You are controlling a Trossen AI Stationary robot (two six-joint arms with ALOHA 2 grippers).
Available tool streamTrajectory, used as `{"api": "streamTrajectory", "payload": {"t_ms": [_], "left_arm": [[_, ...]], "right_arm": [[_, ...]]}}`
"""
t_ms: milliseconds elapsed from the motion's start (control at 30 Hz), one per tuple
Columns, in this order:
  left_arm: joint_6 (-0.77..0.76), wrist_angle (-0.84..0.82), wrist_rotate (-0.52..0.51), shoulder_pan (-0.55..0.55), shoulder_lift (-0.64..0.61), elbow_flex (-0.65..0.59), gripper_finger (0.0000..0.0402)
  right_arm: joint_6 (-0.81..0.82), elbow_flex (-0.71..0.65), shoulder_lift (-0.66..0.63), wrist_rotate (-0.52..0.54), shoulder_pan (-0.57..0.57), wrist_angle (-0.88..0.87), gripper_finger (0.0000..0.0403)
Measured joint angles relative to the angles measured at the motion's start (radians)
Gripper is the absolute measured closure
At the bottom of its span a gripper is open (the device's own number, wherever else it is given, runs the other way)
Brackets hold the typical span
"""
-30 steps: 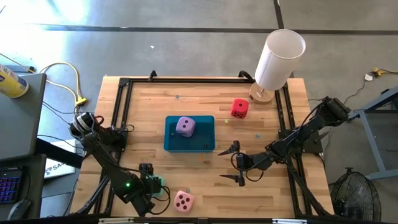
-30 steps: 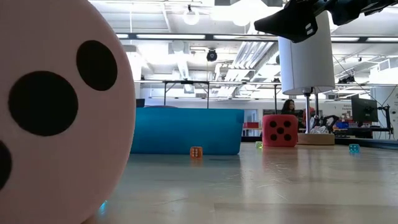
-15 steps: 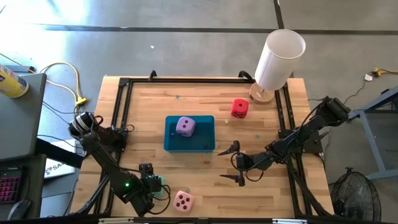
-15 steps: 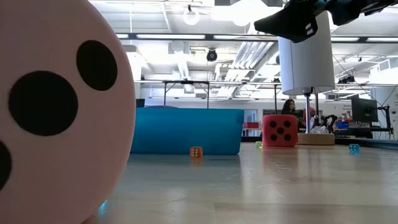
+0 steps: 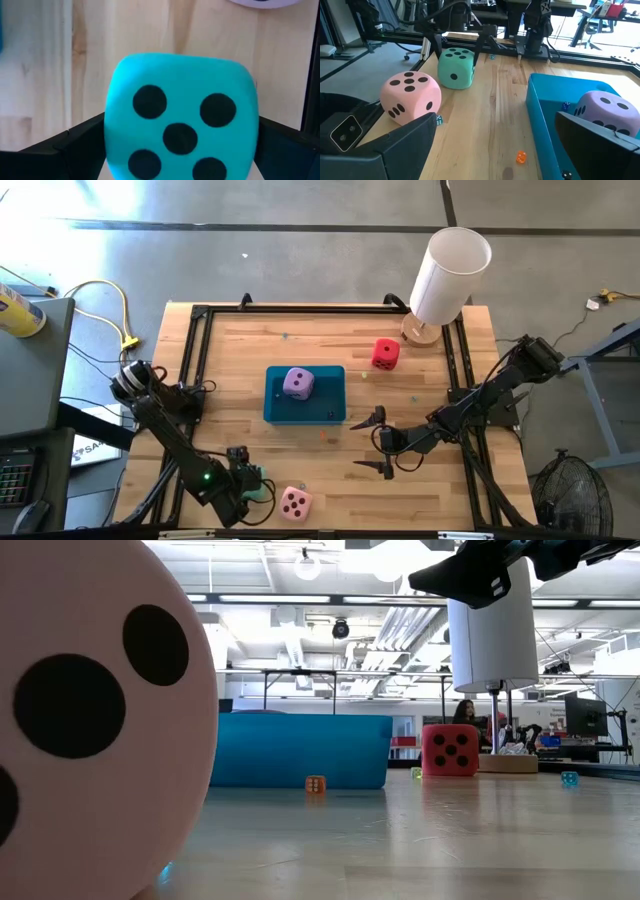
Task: Pick & Place Dice
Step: Put the large light green dice into the blue bin
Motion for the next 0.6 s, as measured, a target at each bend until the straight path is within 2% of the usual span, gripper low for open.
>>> {"api": "streamTrajectory", "payload": {"t_ms": [100,367,600], "left_arm": [[0.011,0.051,0.002,0.000,0.002,-0.029,0.0001],[0.095,0.058,0.015,0.009,-0.003,-0.030,0.0001],[0.171,0.056,0.089,0.048,-0.007,-0.030,0.0002]], "right_arm": [[0.000,0.000,0.000,0.000,0.000,0.000,0.0004],[0.000,0.000,0.000,0.003,0.000,0.000,0.0004],[0.009,0.000,0.000,0.000,-0.014,0.000,0.0004]]}}
